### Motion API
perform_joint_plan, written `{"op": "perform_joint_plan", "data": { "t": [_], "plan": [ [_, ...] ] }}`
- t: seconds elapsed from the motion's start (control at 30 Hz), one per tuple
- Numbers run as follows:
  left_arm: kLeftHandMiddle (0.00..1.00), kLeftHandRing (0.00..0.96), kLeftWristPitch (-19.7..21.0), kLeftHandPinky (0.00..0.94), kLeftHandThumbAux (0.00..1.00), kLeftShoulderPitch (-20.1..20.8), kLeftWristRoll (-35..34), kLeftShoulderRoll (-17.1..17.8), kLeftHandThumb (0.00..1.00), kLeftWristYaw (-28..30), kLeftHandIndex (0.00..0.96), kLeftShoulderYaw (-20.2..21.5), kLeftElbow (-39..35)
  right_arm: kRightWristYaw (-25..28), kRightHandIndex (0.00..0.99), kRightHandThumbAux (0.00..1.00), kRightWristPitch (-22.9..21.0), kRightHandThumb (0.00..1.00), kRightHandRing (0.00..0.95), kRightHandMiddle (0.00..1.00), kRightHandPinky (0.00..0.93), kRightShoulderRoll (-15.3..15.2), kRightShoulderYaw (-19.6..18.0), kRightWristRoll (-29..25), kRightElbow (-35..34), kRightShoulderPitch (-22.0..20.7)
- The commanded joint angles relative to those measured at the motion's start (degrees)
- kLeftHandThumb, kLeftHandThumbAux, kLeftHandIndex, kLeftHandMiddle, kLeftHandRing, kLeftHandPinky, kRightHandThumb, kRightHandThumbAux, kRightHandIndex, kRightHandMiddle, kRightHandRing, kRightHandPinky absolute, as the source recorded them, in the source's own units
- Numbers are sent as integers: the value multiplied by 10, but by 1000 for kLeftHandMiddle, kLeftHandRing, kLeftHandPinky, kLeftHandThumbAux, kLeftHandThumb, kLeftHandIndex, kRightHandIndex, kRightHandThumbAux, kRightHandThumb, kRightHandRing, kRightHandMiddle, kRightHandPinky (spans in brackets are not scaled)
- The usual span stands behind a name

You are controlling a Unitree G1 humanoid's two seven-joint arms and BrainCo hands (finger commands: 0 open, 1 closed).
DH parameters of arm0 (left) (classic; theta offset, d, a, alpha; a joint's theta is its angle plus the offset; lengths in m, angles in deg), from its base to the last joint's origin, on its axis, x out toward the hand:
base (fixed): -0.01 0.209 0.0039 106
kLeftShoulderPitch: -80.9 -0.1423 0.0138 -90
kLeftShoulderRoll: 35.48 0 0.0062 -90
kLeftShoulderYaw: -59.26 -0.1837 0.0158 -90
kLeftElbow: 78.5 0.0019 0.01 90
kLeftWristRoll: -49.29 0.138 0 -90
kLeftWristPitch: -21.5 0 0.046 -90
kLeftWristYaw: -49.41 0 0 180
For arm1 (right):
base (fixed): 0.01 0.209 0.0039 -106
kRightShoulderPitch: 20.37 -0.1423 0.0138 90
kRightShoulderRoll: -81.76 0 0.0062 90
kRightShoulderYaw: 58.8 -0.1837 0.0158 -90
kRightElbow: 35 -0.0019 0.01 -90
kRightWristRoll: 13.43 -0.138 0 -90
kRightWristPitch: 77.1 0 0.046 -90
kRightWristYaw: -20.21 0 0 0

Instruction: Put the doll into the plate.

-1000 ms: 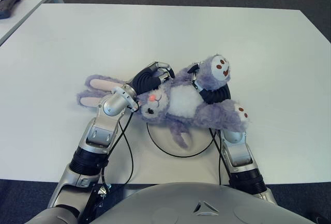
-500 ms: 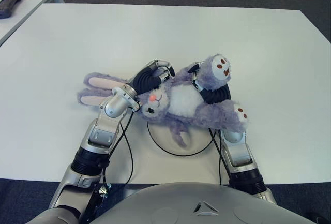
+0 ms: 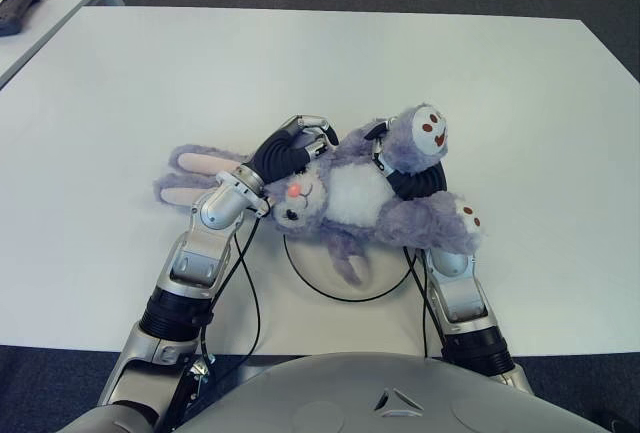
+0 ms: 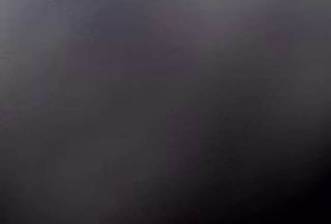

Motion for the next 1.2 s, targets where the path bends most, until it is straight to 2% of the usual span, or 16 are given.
{"op": "perform_joint_plan", "data": {
  "t": [0.03,0.2,0.33,0.37,0.43,0.5,0.7,0.73,0.77,0.87,0.9,0.93,0.97,1.07,1.1,1.2],
  "plan": [
    [800,807,-22,815,697,-11,-18,-19,711,4,439,-10,7,-2,431,725,-22,695,792,776,789,8,14,21,26,18],
    [762,778,-45,797,700,-15,-17,-27,700,-7,432,-5,13,-18,429,729,-17,686,782,768,773,9,13,42,30,15],
    [740,754,-82,759,702,-16,-11,-36,689,-20,426,-2,33,-31,427,732,-11,681,780,762,779,11,13,52,38,11],
    [722,729,-90,706,702,-16,-8,-37,685,-23,423,-1,36,-36,427,732,-8,679,788,772,788,12,12,56,40,10],
    [717,722,-105,690,703,-16,-3,-39,685,-30,422,0,45,-44,427,733,-4,678,790,774,791,12,12,64,42,9],
    [682,660,-121,593,703,-16,2,-40,684,-38,419,0,54,-51,426,733,0,676,784,769,773,13,12,70,45,8],
    [615,609,-143,559,704,-16,12,-40,683,-51,416,-1,67,-56,424,732,7,674,756,743,724,16,13,61,52,5],
    [561,578,-145,564,580,-18,14,-40,499,-53,331,-2,67,-56,421,732,6,673,696,695,662,18,12,55,53,6],
    [435,479,-146,498,472,-19,15,-40,330,-54,215,-2,67,-56,415,732,6,670,585,599,549,20,12,51,53,7],
    [309,361,-142,380,424,-27,15,-38,247,-54,118,-2,61,-66,407,734,2,666,465,479,426,27,11,52,52,16],
    [210,250,-141,253,420,-29,15,-37,225,-54,41,-2,59,-71,240,669,1,248,356,352,319,30,11,55,51,19],
    [193,232,-139,231,419,-30,15,-36,221,-54,28,-2,58,-74,212,660,0,171,338,330,300,31,10,57,51,20],
    [181,217,-137,215,419,-32,14,-35,218,-53,18,-2,55,-78,190,654,-2,112,324,314,286,32,10,60,50,22],
    [97,112,-131,109,413,-38,14,-33,204,-51,0,-2,47,-90,128,625,-4,88,238,220,213,38,11,70,53,20],
    [30,35,-128,27,400,-40,15,-32,185,-51,0,-2,42,-95,49,585,-2,65,132,132,110,41,12,74,55,18],
    [1,1,-117,0,378,-44,24,-34,176,-57,0,-3,32,-107,2,542,5,37,31,49,5,44,15,86,60,9]
  ]
}}
